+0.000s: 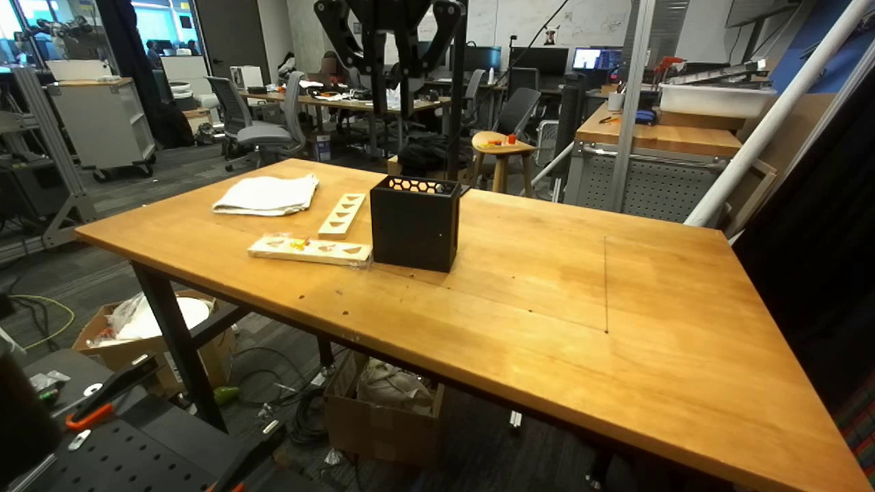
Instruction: Put the white towel inside the black object
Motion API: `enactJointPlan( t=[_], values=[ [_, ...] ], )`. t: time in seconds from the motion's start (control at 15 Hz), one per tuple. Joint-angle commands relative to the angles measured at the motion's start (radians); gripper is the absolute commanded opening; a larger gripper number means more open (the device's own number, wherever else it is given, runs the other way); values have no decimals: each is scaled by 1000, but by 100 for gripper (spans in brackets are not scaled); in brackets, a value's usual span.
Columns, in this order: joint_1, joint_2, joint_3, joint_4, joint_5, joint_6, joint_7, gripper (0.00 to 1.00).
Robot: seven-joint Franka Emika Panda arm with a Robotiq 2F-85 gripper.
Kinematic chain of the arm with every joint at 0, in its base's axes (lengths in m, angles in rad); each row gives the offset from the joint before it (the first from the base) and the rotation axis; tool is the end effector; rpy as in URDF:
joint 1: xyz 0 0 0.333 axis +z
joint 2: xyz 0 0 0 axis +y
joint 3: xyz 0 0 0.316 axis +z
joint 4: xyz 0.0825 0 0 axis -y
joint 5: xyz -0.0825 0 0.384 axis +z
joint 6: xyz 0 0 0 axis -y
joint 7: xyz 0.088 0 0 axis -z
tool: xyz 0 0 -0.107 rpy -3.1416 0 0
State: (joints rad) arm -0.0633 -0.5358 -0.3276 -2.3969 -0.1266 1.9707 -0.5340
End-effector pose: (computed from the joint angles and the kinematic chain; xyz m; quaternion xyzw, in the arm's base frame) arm 0.3679 -0.1728 0.5065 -0.9925 -0.1113 -0.0501 0.0019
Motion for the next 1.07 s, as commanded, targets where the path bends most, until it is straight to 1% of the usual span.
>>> enactJointPlan(
  t=[0.0,0.2,0.27,0.33,0.4,0.6,0.73,0.8,1.0],
  values=[
    [-15,3,13,2,8,-2,-7,30],
    [-15,3,13,2,8,-2,-7,30],
    [-15,3,13,2,8,-2,-7,55],
    [-12,8,16,4,9,-3,-8,55],
    [-7,15,20,5,9,-1,-9,60],
    [9,41,41,16,13,7,-11,84],
    [25,63,65,28,16,11,-7,98],
    [34,74,78,35,18,12,-7,100],
    [77,126,135,71,20,33,0,100]
  ],
)
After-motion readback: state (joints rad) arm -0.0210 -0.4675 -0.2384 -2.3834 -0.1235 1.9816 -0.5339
